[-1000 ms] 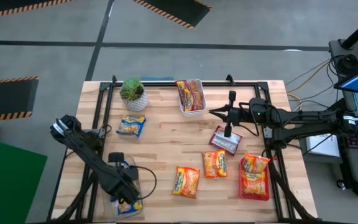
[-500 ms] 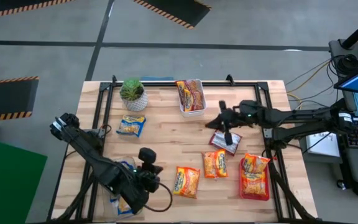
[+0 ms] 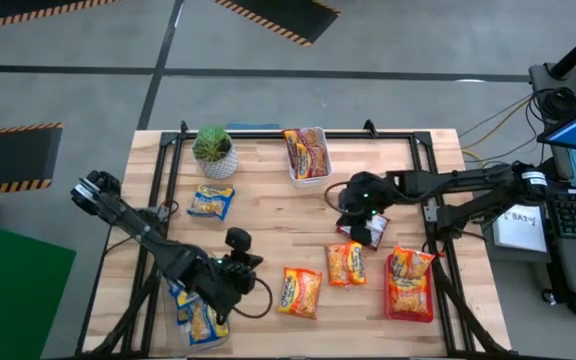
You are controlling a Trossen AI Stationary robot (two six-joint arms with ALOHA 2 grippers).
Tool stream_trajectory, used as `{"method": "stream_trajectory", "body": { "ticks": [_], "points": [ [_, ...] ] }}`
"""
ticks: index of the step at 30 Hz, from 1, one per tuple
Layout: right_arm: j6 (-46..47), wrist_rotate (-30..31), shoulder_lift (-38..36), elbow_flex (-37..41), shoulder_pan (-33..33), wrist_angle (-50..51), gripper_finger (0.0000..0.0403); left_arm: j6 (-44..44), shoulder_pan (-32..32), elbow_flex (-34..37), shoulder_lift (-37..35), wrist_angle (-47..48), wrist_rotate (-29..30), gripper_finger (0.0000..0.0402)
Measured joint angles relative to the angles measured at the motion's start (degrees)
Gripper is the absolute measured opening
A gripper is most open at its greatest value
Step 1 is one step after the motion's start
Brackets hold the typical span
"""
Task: Sort Maruchan noodles
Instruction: Put the top orange noodle pack into the pink bin
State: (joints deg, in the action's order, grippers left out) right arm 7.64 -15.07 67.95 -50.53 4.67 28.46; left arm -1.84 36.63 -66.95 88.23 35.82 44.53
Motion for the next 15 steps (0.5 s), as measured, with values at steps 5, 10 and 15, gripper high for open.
{"method": "stream_trajectory", "body": {
  "ticks": [5, 10, 15],
  "points": [
    [2.12, 0.00, 4.03, -7.85, -0.07, 16.15, 0.0009, -7.12, -3.05, 7.67, -5.08, -12.80, -0.02, 0.0000],
    [4.65, 0.02, 6.90, -11.08, -0.29, 23.77, 0.0009, -11.05, -7.98, 12.38, -9.13, -18.03, -0.01, 0.0000],
    [3.71, -0.52, 9.16, -9.77, -2.44, 24.90, 0.0009, -11.54, -12.79, 13.17, -11.48, -18.53, 0.04, 0.0000]
  ]
}}
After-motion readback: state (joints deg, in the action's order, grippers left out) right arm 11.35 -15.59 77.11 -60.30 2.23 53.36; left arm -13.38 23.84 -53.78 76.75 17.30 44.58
